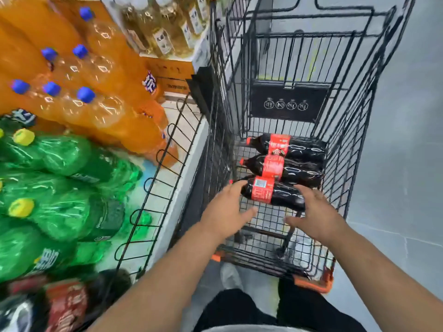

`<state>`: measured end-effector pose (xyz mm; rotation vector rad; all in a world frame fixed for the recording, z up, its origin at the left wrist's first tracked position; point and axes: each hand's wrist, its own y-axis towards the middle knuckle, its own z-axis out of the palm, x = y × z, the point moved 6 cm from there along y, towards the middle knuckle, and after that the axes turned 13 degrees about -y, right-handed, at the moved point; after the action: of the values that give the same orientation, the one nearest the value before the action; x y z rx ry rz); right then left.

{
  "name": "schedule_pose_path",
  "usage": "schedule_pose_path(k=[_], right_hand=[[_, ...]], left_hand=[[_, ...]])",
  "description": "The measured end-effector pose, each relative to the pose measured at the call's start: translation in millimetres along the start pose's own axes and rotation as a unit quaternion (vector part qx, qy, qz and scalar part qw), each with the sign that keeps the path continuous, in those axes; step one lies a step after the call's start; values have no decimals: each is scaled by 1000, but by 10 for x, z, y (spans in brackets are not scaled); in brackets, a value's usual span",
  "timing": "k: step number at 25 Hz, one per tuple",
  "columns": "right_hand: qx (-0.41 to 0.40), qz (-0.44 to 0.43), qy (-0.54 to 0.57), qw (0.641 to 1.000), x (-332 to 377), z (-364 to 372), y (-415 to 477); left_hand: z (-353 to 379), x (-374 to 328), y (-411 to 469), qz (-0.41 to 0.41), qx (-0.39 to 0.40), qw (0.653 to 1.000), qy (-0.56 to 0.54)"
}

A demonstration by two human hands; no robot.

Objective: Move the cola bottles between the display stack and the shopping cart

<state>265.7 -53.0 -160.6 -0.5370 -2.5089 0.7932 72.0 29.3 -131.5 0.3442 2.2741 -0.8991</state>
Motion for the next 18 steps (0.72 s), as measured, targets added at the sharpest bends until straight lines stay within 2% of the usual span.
schedule_pose_path(k=[6,10,14,18], right_hand=[[75,-32,-70,994,-275,316,1041],[103,-41,-105,988,-381,675,1662],[103,-29,-126,986,-477,980,2176],[104,-20,-233,967,-529,1230,2493]], left_hand=[[671,444,646,-125,-38,987,-98],[1146,943,1064,-215,-64,955,-193],[1378,1393,1547,-272,-105,911,-291],[1557,1697,2014,-313,-185,836,-411]])
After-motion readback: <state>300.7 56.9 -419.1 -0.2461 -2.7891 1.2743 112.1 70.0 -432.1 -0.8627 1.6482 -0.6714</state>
